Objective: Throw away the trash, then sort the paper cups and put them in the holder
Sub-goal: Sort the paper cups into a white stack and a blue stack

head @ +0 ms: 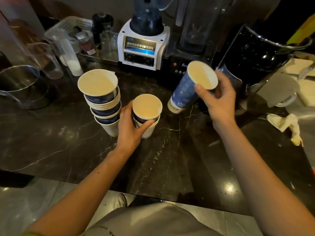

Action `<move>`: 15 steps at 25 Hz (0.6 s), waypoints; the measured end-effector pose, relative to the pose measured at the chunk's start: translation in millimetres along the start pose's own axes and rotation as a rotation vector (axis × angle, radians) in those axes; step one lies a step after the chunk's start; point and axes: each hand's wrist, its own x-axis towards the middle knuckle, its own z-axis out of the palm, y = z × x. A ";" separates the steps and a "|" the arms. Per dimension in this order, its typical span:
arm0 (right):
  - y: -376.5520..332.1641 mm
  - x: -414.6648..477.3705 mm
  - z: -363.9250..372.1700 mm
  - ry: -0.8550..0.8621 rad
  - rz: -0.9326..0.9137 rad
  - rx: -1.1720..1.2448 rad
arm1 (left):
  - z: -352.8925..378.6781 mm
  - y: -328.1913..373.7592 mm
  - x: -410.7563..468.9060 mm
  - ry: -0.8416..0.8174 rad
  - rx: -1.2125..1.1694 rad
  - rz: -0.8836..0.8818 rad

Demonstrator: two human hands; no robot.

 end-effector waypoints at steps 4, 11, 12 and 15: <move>50.8 -17.9 2.4 -0.038 0.130 -0.122 | 0.2 -0.3 1.2 0.008 -0.008 -0.007; 87.9 -25.1 -8.8 -0.063 0.267 -0.227 | 0.0 1.6 1.0 0.005 -0.001 -0.009; 87.7 -23.8 -9.7 -0.071 0.280 -0.229 | 0.0 1.5 1.8 0.005 0.001 -0.013; 84.2 -25.3 -13.7 -0.102 0.290 -0.297 | 0.7 0.4 2.2 0.006 0.009 -0.019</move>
